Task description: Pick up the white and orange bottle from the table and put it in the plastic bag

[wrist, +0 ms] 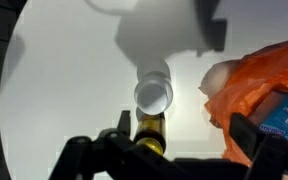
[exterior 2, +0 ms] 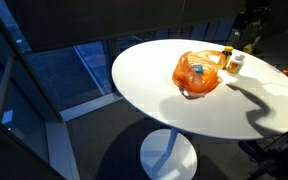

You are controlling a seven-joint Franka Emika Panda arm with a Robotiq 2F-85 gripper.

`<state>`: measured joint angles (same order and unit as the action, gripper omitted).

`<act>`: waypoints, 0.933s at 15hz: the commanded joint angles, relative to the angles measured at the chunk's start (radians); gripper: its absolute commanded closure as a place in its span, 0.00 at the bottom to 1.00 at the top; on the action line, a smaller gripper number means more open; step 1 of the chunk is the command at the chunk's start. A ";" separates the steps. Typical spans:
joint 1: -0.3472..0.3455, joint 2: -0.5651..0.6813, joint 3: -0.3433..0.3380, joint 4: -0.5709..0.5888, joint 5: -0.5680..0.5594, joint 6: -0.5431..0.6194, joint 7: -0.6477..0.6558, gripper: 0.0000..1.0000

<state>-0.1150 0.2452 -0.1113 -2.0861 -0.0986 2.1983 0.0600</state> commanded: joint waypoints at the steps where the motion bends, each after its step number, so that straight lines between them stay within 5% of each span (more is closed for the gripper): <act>1: -0.025 0.055 -0.004 0.041 0.049 -0.028 -0.061 0.00; 14: -0.079 0.120 -0.008 -0.003 0.119 0.117 -0.114 0.00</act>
<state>-0.1790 0.3524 -0.1223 -2.0859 -0.0173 2.2780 -0.0124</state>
